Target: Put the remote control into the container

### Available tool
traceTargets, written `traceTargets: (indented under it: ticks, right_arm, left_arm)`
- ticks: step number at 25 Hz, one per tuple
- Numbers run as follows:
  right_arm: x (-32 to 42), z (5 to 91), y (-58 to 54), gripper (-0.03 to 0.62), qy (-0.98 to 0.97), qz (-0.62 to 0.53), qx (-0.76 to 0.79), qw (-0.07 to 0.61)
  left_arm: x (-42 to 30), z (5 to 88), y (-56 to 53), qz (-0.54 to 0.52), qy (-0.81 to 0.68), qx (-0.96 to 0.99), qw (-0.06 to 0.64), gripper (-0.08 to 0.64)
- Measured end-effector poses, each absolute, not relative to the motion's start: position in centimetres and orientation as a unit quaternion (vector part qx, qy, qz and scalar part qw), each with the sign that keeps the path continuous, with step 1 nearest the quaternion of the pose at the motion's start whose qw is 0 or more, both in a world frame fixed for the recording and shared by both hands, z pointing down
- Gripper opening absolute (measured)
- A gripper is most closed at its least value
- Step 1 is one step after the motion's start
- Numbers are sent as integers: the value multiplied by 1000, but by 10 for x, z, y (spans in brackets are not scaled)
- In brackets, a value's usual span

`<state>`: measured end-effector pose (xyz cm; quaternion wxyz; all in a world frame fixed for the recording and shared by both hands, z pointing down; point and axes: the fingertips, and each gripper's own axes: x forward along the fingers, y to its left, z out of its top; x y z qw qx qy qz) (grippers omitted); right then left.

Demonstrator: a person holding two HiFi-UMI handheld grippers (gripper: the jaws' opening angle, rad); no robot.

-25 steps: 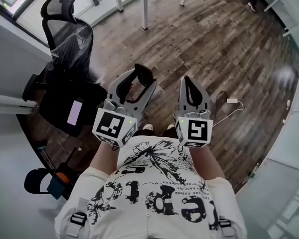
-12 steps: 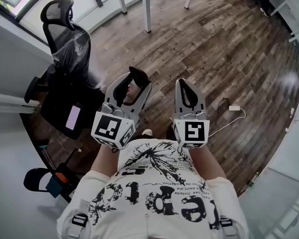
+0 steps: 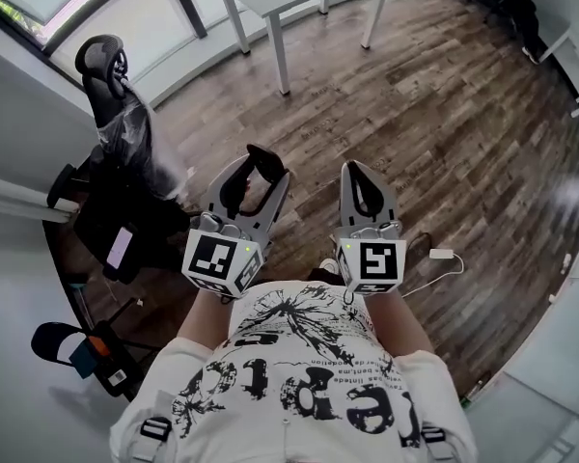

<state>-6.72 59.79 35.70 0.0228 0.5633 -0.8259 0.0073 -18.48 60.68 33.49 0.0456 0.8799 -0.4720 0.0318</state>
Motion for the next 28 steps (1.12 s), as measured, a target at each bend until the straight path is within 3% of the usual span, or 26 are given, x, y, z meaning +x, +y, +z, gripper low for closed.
traceTargets:
  ticks: [16, 22, 28]
  right_arm:
    - [73, 386, 536, 2, -784, 44, 619, 39]
    - [67, 386, 465, 2, -757, 41, 650, 50]
    - [15, 369, 356, 2, -756, 34, 652, 41]
  left_arm:
    - [-47, 341, 516, 24, -410, 911, 31, 236]
    - [-50, 341, 434, 22, -374, 926, 41, 236]
    - [-102, 327, 328, 14, -365, 930, 38, 236]
